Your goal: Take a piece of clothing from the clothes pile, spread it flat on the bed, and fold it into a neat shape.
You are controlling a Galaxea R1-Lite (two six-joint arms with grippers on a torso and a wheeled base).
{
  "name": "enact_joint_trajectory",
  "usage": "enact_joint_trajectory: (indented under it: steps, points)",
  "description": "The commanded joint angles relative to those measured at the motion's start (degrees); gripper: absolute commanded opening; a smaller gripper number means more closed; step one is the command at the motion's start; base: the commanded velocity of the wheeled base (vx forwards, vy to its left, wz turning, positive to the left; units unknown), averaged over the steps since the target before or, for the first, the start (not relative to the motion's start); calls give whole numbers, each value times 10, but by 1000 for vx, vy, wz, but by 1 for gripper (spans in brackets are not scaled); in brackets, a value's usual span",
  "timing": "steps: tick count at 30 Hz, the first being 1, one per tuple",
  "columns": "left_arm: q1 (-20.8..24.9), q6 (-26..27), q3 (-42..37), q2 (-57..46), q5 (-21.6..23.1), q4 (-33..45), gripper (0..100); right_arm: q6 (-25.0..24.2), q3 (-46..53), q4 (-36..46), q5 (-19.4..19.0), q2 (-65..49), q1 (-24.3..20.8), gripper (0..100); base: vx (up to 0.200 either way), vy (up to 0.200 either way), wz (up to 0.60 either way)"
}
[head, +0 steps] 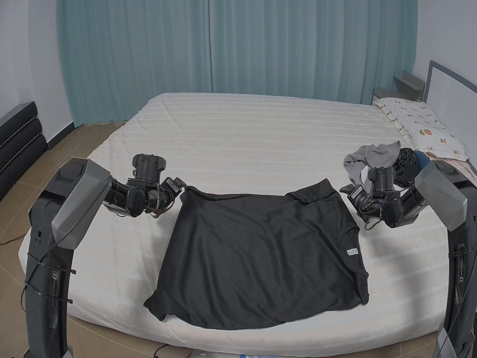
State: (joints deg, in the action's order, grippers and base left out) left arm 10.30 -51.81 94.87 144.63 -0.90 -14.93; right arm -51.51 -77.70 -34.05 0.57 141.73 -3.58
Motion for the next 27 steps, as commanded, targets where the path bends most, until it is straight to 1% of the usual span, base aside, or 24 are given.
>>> enact_joint_trajectory:
  steps: [1,2,4,5,6,10,13,15,17,18,19,20,24,27]
  points:
    - [-17,-25,-154,-145,35,1,100,-4,153,-9,-18,-125,3,100,0,0,0]
    - [-14,-50,-195,-176,47,1,100,-3,197,-25,-17,-139,-2,100,0,0,0]
    - [-9,-64,-239,-209,56,1,100,-4,244,-59,-18,-157,-3,100,0,0,0]
    - [-8,-65,-246,-213,56,1,100,-5,250,-66,-18,-160,-3,100,0,0,0]
    - [2,-65,-286,-237,64,-1,100,-6,287,-96,-21,-176,-2,100,0,0,0]
    - [18,-67,-381,-280,81,-23,100,-12,382,-152,-31,-218,-4,100,0,0,0]
    - [31,-69,-451,-302,86,-67,100,-12,443,-180,-33,-242,-5,100,0,0,0]
    - [39,-68,-500,-312,87,-97,100,-14,476,-194,-39,-253,-14,100,0,0,0]
    - [46,-68,-546,-316,86,-134,100,-20,510,-210,-43,-257,-24,100,-200,0,0]
    - [46,-68,-546,-316,86,-134,100,-20,510,-210,-43,-257,-24,100,-200,0,0]
    - [49,-69,-583,-322,85,-173,100,-33,527,-232,-44,-256,-34,100,-200,0,0]
    - [51,-71,-602,-327,85,-190,100,-40,531,-242,-43,-254,-37,100,-200,0,0]
    - [60,-98,-642,-339,84,-233,100,-57,551,-253,-44,-252,-41,100,-200,0,0]
    - [64,-104,-660,-338,86,-248,100,-58,566,-254,-44,-254,-39,100,-200,0,0]
